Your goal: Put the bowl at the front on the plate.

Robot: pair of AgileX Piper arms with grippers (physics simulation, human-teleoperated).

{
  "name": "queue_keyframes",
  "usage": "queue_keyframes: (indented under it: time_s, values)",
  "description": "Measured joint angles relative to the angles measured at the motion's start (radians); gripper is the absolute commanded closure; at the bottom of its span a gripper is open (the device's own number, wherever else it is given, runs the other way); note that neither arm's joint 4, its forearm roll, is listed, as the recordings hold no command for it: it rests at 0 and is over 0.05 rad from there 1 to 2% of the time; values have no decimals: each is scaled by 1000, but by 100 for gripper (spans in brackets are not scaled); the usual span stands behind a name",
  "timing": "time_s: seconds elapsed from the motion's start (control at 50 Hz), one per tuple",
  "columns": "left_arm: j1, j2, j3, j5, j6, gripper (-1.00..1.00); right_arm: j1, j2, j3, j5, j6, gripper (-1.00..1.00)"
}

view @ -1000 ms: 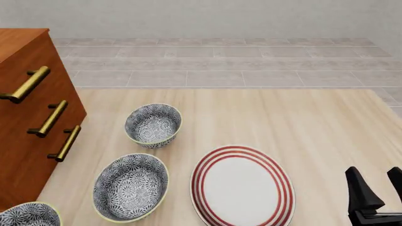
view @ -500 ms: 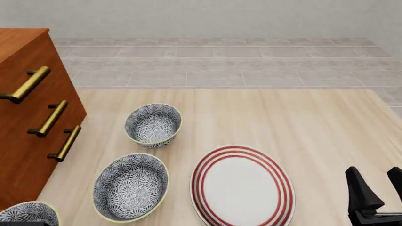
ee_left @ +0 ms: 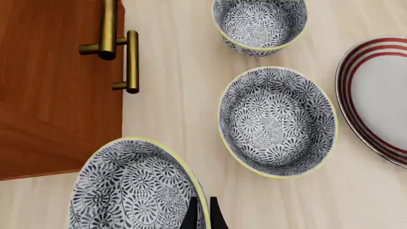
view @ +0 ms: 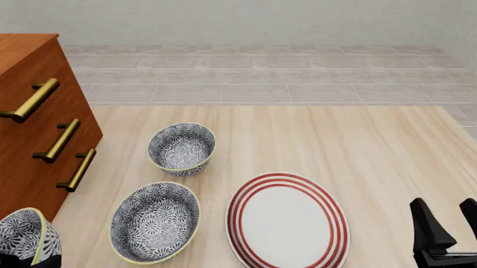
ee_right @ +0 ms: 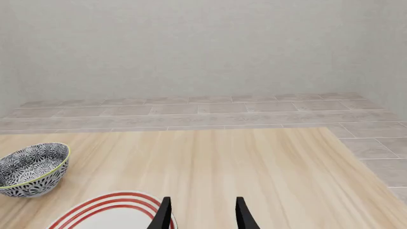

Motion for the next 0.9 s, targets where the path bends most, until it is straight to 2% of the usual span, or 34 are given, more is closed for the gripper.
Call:
queue_keyframes:
  time_s: [0.18, 0.4, 0.9]
  values:
    - [-69, 2, -91, 6, 13, 100, -1, -1, -1, 1, 2, -100]
    - [-222, 73, -221, -65, 58, 100, 0, -5, -1, 3, 2, -100]
    - [-534, 373, -355, -281, 250, 100, 12, -11, -2, 7, -10, -100]
